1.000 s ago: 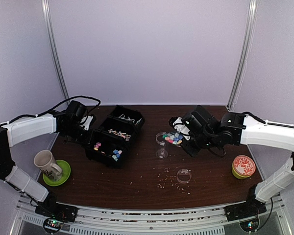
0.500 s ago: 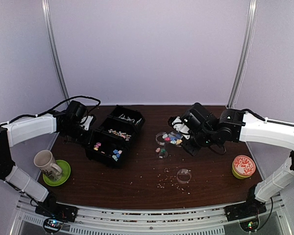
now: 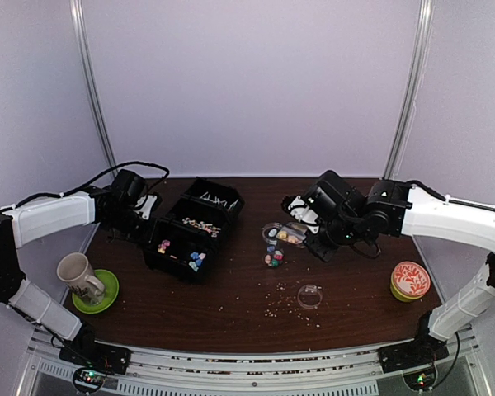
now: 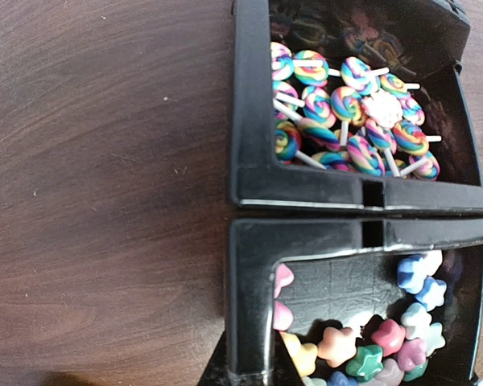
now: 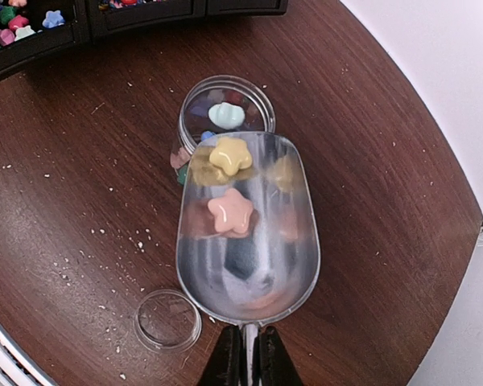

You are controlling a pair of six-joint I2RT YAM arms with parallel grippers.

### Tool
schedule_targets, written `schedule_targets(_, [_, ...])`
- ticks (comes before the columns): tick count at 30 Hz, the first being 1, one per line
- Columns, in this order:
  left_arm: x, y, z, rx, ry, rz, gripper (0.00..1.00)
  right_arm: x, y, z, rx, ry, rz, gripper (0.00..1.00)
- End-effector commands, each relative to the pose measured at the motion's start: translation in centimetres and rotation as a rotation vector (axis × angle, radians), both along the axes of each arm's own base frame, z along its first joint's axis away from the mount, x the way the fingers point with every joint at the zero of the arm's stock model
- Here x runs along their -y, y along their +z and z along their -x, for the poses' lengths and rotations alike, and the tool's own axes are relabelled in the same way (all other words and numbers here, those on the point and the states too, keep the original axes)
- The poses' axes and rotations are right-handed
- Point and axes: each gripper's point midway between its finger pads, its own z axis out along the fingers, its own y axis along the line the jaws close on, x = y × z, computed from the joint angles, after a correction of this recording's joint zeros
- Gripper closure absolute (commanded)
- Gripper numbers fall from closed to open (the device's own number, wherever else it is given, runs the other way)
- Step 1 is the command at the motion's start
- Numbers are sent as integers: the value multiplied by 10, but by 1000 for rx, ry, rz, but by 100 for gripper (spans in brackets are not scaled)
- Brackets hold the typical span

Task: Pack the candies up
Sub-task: Place the fake candies in the packing bottle.

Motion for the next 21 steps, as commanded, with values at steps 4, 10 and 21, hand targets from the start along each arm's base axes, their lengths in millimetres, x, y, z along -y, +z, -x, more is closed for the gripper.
schedule_targets(4, [23,79,-42,264,-17,153,100,-1,11,-3,8,3,2,100])
schedule_targets(10, [24,79,-42,264,-17,154,100,0,13,-2,4,6,9,100])
schedule_targets(21, [23,79,-42,264,-16,153,100,0,17,-3,0,12,28,100])
